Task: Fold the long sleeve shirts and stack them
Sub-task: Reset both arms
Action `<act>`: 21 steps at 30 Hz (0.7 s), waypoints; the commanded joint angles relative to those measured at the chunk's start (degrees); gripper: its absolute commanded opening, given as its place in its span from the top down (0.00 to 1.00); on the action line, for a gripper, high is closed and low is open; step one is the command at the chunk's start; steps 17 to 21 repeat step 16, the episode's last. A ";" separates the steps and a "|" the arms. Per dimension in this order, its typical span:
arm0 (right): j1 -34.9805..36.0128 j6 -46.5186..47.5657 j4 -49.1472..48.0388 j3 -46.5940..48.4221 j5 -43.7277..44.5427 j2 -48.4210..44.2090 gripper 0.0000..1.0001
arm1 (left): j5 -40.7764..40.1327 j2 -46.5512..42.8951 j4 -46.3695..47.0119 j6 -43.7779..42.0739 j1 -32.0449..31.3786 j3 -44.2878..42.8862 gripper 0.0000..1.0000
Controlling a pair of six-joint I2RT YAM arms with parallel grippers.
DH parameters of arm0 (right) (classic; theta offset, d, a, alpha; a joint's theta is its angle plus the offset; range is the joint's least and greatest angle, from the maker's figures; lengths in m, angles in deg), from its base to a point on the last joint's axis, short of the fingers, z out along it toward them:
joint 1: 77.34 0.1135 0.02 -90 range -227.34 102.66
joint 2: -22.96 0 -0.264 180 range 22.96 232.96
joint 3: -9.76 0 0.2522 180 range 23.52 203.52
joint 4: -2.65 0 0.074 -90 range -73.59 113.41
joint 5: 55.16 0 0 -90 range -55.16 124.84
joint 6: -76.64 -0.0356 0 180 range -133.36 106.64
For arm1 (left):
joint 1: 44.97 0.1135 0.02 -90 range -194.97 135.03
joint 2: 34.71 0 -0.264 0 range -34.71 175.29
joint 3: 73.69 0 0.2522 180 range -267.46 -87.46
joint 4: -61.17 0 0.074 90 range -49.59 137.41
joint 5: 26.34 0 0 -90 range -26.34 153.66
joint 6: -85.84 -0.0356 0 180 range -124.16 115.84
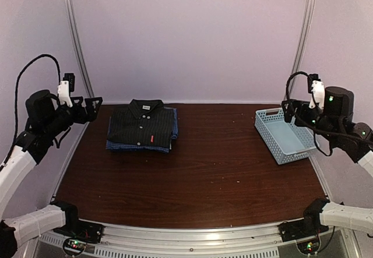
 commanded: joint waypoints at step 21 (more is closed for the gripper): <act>-0.39 0.89 -3.63 -1.24 2.06 2.57 0.00 | -4.22 3.01 0.64 -1.20 -1.31 0.04 0.02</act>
